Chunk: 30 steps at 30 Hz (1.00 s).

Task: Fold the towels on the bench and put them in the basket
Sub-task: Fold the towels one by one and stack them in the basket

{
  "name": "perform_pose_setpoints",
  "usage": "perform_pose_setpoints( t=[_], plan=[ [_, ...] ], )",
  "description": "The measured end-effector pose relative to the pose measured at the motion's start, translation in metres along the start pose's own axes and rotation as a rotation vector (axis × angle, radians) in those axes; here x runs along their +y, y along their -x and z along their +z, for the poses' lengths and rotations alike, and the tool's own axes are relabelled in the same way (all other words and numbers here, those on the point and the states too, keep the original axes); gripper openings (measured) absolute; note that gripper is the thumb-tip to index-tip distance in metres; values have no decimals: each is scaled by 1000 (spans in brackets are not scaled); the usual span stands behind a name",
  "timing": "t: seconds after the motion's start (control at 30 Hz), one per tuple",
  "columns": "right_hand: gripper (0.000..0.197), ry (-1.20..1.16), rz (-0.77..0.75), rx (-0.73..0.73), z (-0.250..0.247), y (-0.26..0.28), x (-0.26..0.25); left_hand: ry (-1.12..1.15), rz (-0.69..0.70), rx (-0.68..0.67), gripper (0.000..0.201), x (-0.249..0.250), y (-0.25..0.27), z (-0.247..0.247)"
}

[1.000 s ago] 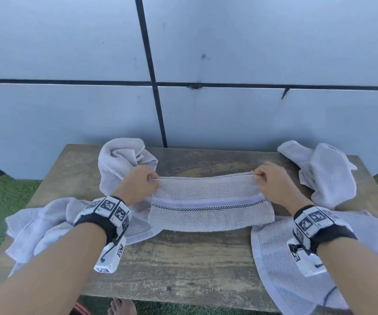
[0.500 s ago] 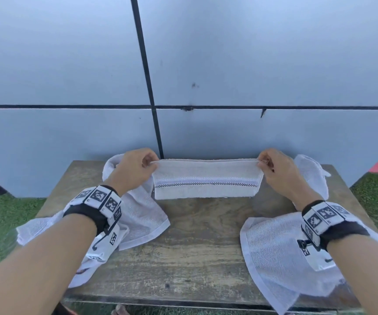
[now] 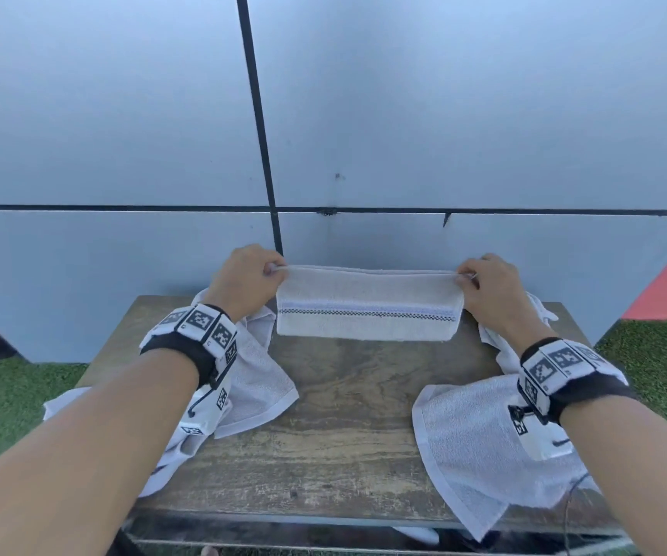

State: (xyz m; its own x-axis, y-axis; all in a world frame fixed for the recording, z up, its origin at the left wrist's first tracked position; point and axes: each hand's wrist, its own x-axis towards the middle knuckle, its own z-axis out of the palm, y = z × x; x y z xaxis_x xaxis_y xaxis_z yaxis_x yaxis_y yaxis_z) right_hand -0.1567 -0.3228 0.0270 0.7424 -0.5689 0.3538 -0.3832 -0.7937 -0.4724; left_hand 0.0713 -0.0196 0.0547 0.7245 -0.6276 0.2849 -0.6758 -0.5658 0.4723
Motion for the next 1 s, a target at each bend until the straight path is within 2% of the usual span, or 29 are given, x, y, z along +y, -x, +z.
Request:
perform_pose_setpoints(
  t=[0.1,0.17,0.2,0.3,0.33,0.37,0.43,0.47,0.53,0.63,0.7,0.83,1.0],
  plan=[
    [16,-49,-22,120,-2,19,-2,61,-11,115,16,1,12,6],
    [17,-43,-27,119,5,37,5,116,-5,104,19,-4,32,17],
    [16,-56,-13,43,10,48,14,129,0,56,19,-11,45,26],
    [20,-9,72,-401,29,84,42,68,-18,-180,14,-41,87,59],
    [18,18,109,-473,36,94,51,44,-50,-263,16,-49,99,68],
    [15,20,145,-471,41,102,56,30,-89,-325,19,-53,108,76],
    [8,-10,205,-383,49,110,60,26,-144,-367,24,-57,118,88],
    [6,-12,229,-351,53,111,59,24,-166,-361,24,-56,120,92],
    [14,42,264,-350,61,109,56,-9,-221,-332,16,-52,118,100],
    [30,109,301,-362,71,106,49,-76,-297,-270,31,-46,112,109],
    [33,106,353,-354,77,104,44,-101,-340,-233,37,-43,109,113],
    [27,112,395,-334,82,102,36,-64,-416,-211,36,-45,103,116],
    [23,92,374,-305,78,102,28,8,-407,-182,45,-43,105,109]
  ],
)
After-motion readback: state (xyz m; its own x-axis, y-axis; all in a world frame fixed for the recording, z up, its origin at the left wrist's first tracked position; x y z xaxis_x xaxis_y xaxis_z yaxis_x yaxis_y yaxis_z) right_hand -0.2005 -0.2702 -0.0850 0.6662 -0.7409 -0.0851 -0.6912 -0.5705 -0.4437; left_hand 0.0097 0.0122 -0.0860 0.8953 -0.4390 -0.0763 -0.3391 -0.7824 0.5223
